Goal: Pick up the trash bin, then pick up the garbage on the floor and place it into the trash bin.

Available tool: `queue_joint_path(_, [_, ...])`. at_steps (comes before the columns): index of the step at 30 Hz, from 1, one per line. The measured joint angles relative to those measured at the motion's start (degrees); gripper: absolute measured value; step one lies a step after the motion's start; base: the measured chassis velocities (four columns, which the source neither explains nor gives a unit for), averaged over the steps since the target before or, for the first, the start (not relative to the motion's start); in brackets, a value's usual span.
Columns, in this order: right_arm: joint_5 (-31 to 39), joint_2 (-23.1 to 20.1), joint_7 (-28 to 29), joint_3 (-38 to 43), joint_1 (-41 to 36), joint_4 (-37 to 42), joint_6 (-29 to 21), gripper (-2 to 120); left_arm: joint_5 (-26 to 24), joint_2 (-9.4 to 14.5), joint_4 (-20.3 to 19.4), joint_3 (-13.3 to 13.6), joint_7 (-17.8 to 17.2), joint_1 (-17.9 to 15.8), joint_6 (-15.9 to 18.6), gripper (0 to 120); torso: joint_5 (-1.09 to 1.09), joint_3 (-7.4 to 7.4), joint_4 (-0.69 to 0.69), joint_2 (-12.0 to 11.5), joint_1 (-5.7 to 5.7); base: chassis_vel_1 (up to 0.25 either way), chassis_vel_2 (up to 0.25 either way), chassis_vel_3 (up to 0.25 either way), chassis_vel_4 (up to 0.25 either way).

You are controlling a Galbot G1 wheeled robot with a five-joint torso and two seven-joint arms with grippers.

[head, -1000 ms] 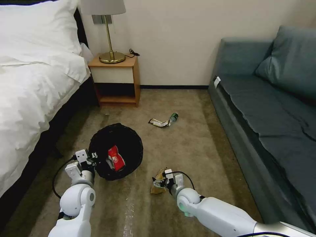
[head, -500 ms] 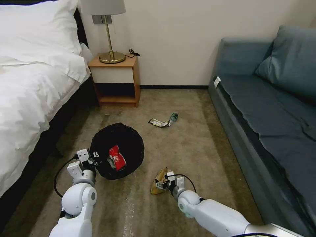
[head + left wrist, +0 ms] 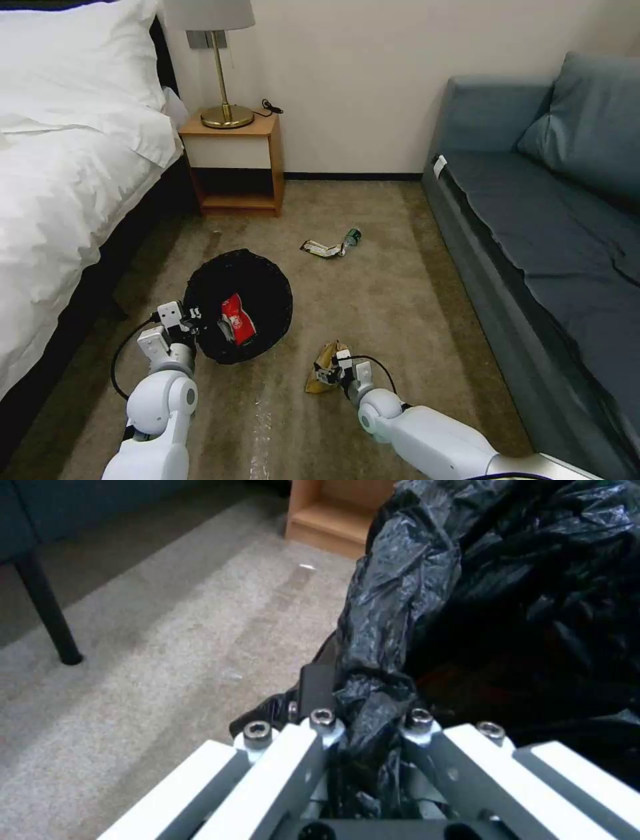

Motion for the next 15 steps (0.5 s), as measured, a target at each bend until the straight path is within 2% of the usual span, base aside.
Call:
queue_joint_path(2, [-0.15,0.04,-0.06,0.09,0.04,-0.28,0.22,58,-0.03,0.06,-0.01,-0.07,0.00,-0.05,-0.01,3,0.00,0.00,0.00,0.00,0.00,0.000,0.000,0.000,0.000])
queue_joint_path(4, [-0.20,0.04,-0.09,0.11,0.08,-0.31,0.26,54,-0.04,0.09,-0.02,-0.09,0.00,-0.09,-0.01,3,0.00,0.01,0.00,0.00,0.00,0.000,0.000,0.000,0.000])
queue_joint_path(5, [-0.28,0.04,-0.16,0.14,0.19,-0.33,0.29,46,-0.08,0.15,-0.02,-0.12,0.00,-0.18,-0.01,3,0.00,0.01,0.00,0.00,0.00,0.000,0.000,0.000,0.000])
queue_joint_path(6, [-0.28,0.04,-0.16,0.14,0.19,-0.33,0.29,46,-0.08,0.15,-0.02,-0.12,0.00,-0.18,-0.01,3,0.00,0.01,0.00,0.00,0.00,0.000,0.000,0.000,0.000])
queue_joint_path(8, [-0.39,0.03,-0.20,0.24,0.31,-0.45,0.42,36,-0.13,0.22,0.01,-0.14,-0.02,-0.30,-0.01,3,0.00,0.01,0.00,0.00,0.00,0.000,0.000,0.000,0.000])
queue_joint_path(9, [-0.39,0.03,-0.20,0.24,0.31,-0.45,0.42,36,-0.13,0.22,0.01,-0.14,-0.02,-0.30,-0.01,3,0.00,0.01,0.00,0.00,0.00,0.000,0.000,0.000,0.000])
queue_joint_path(12, [-0.57,-0.03,-0.33,0.30,0.46,-0.55,0.59,23,-0.22,0.30,0.15,-0.16,-0.02,-0.36,-0.01,3,0.00,0.01,0.00,0.00,0.00,0.000,0.000,0.000,0.000])
queue_joint_path(13, [-0.57,-0.03,-0.33,0.30,0.46,-0.55,0.59,23,-0.22,0.30,0.15,-0.16,-0.02,-0.36,-0.01,3,0.00,0.01,0.00,0.00,0.00,0.000,0.000,0.000,0.000])
queue_joint_path(15, [-0.61,-0.05,-0.41,0.38,0.60,-0.63,0.68,10,-0.28,0.34,0.19,-0.16,-0.02,-0.38,-0.01,3,0.00,0.01,0.00,0.00,0.00,0.000,0.000,0.000,0.000])
